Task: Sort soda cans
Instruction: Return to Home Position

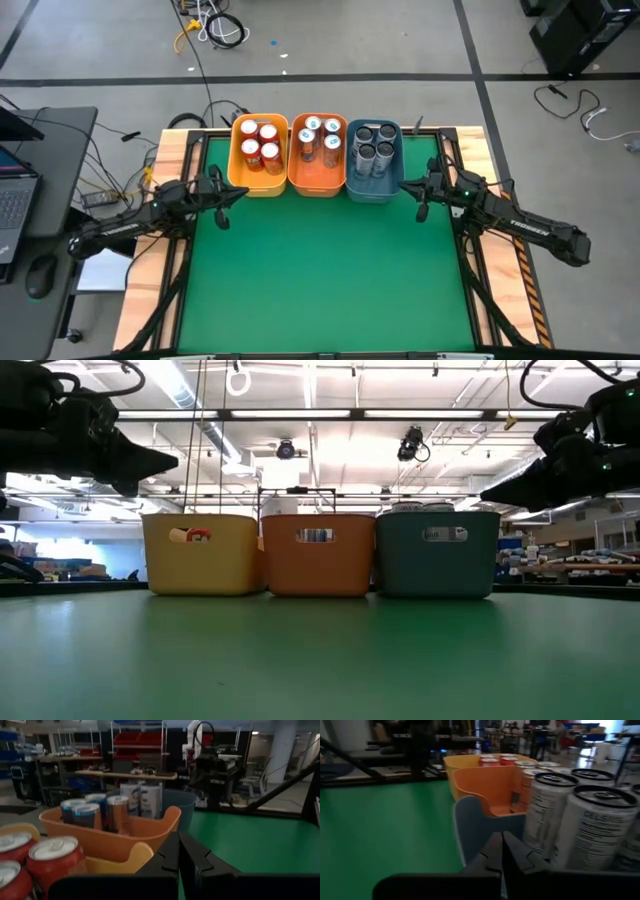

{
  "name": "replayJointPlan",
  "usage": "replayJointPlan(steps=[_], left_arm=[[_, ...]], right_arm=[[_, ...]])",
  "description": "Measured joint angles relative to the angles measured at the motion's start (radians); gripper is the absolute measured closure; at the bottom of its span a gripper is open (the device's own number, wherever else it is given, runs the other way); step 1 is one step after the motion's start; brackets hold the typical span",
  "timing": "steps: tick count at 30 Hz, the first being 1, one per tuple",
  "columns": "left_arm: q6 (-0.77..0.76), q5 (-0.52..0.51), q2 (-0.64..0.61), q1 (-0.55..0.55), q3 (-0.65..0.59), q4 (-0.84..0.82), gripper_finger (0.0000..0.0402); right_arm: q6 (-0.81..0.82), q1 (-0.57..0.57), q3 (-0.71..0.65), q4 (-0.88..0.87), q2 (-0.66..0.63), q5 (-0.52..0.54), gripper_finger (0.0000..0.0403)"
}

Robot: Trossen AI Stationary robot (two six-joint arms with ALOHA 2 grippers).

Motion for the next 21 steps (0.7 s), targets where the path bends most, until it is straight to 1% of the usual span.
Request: replayJointPlan(steps=[5, 8, 12, 21], left_arm=[[0.0, -0.005, 0.002, 0.0, 0.0, -0.04, 0.0398], [0.001, -0.006, 0.003, 0.0, 0.0, -0.04, 0.0398], [0.001, -0.008, 0.003, 0.0, 0.0, -0.04, 0.0398], [0.001, -0.008, 0.003, 0.0, -0.001, -0.041, 0.0398]], right_arm=[[-0.005, 0.0, 0.0, -0.003, 0.0, 0.109, 0.0403], [0.016, 0.0, 0.0, -0.025, 0.001, 0.148, 0.0403], [0.077, 0.0, 0.0, -0.024, 0.003, 0.152, 0.0401], [0.076, 0.001, 0.0, -0.023, 0.003, 0.154, 0.04]])
